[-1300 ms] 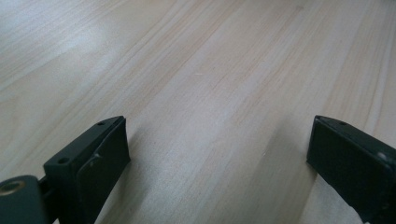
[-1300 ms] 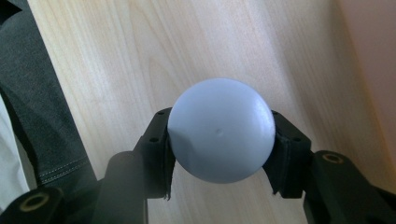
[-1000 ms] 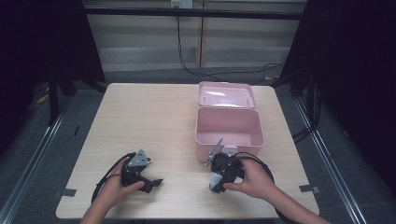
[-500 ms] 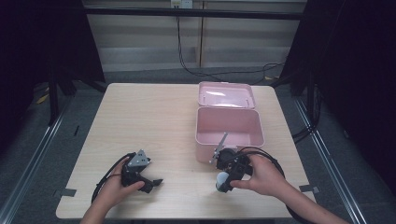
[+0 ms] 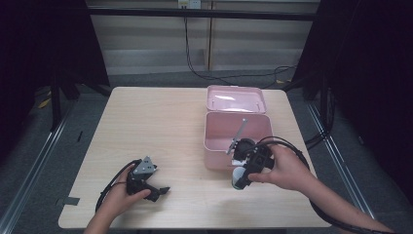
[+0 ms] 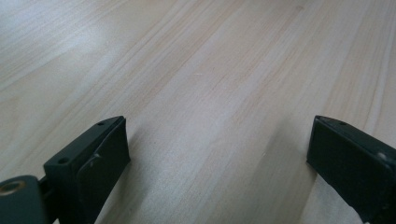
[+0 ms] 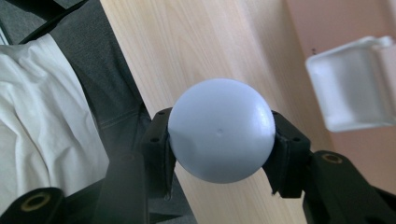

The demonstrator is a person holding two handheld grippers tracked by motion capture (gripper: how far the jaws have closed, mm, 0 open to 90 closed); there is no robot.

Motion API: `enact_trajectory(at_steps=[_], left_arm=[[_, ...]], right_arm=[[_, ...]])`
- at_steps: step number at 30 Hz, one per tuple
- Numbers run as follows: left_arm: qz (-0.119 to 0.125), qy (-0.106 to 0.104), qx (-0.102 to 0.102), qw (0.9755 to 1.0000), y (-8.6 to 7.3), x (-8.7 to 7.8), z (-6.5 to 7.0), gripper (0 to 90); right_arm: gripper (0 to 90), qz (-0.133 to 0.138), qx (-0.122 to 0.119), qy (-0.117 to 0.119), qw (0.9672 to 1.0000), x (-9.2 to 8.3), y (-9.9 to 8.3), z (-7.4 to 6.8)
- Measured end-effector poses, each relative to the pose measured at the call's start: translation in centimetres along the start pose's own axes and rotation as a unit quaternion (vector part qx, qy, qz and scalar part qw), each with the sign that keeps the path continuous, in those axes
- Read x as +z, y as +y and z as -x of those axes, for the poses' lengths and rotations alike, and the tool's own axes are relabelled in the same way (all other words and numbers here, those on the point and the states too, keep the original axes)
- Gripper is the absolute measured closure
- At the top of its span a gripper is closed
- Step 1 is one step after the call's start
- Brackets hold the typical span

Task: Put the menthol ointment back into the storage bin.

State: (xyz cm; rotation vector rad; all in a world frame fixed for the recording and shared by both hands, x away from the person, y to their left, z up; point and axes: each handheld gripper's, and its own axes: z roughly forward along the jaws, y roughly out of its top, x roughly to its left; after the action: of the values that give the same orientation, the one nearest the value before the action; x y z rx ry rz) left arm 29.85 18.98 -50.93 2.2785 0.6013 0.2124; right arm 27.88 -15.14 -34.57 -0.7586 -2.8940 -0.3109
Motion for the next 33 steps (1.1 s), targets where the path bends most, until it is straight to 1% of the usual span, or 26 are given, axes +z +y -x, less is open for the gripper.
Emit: enact_trajectory(at_steps=[6, 8, 9, 10, 14, 18, 23, 25, 27, 33], left_arm=[[0.0, 0.0, 0.0, 1.0, 0.0, 0.0, 0.0, 5.1], [0.0, 0.0, 0.0, 1.0, 0.0, 0.0, 0.0, 5.1], [-0.001, -0.001, 0.0, 1.0, 0.0, 0.0, 0.0, 5.1], [-0.001, -0.001, 0.0, 1.0, 0.0, 0.0, 0.0, 5.1], [-0.001, -0.001, 0.0, 1.0, 0.0, 0.0, 0.0, 5.1], [-0.001, -0.001, 0.0, 1.0, 0.0, 0.0, 0.0, 5.0], [-0.002, -0.001, 0.0, 1.0, 0.0, 0.0, 0.0, 5.1], [-0.001, -0.001, 0.0, 1.0, 0.0, 0.0, 0.0, 5.1], [-0.001, -0.001, 0.0, 1.0, 0.0, 0.0, 0.0, 5.0], [-0.001, -0.001, 0.0, 1.0, 0.0, 0.0, 0.0, 5.0]], right_arm=[[50.3, -0.01, 0.014, -0.007, 0.9998, -1.7, 0.5, 0.6], [50.3, -0.01, 0.018, -0.01, 0.9997, -2.2, 0.7, 0.8], [50.3, -0.007, 0.018, -0.009, 0.9998, -2.4, 0.8, 0.9], [50.3, -0.006, 0.024, -0.007, 0.9997, -2.7, 0.9, 1.0], [50.3, -0.002, 0.029, -0.014, 0.9995, -3.5, 1.4, 1.6], [50.3, 0.006, 0.039, -0.013, 0.9991, -4.3, 1.8, 2.3], [50.3, 0.014, 0.051, -0.023, 0.9983, -5.4, 2.1, 3.3], [50.2, 0.023, 0.058, -0.024, 0.9978, -5.8, 2.3, 3.7], [50.3, 0.022, 0.063, -0.028, 0.9974, -6.2, 2.4, 4.1], [50.3, 0.024, 0.079, -0.034, 0.996, -6.5, 3.0, 5.5]])
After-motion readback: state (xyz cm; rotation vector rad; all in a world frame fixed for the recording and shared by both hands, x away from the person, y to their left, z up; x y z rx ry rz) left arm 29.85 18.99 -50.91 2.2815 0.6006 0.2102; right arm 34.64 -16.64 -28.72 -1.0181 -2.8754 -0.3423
